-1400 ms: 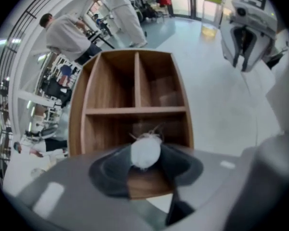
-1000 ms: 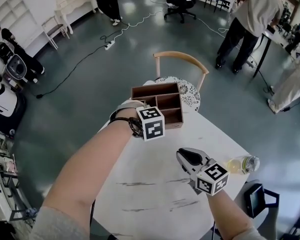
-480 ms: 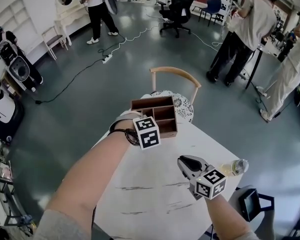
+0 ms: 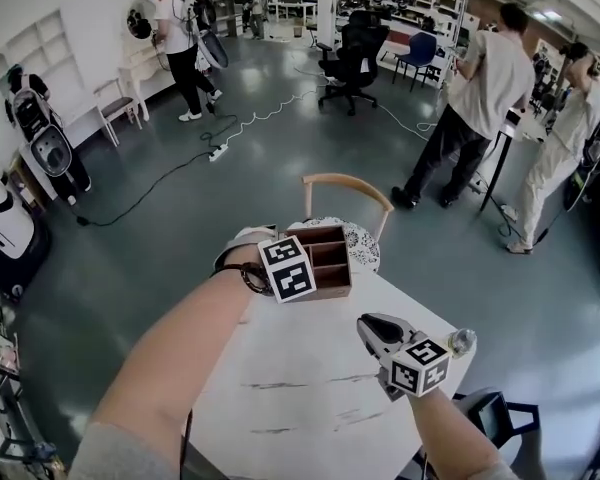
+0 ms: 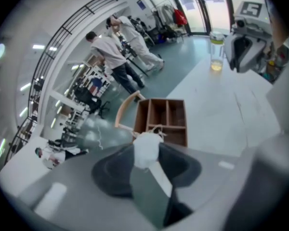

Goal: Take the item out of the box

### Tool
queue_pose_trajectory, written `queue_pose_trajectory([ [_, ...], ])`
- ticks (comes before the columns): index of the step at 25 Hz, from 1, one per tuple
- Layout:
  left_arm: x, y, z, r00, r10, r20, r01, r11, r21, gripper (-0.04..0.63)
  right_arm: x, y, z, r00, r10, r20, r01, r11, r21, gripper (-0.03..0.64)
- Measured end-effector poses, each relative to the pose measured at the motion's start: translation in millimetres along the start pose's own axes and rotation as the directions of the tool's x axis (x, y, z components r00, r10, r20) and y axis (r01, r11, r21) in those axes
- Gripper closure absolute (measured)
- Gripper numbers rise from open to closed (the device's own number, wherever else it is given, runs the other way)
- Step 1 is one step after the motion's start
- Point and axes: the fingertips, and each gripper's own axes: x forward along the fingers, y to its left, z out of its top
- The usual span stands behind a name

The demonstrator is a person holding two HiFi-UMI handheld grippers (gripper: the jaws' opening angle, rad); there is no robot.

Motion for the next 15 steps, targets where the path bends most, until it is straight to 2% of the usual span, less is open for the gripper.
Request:
queue_pose_trajectory([
  [8,-87,37,21,0.991,0.091,0.095,-0.088,0.996,-0.034,0.431,-22,19,79,0.996,-0.038,0.081,0.042,0.998,-0.049,0.607],
  [15,-180,58,29,0.960,0.160,0.230,-0.137,0.984,-0.114,0.431,-50,63,127,0.990,-0.061,0.131,0.072,0.994,-0.080,0.607],
])
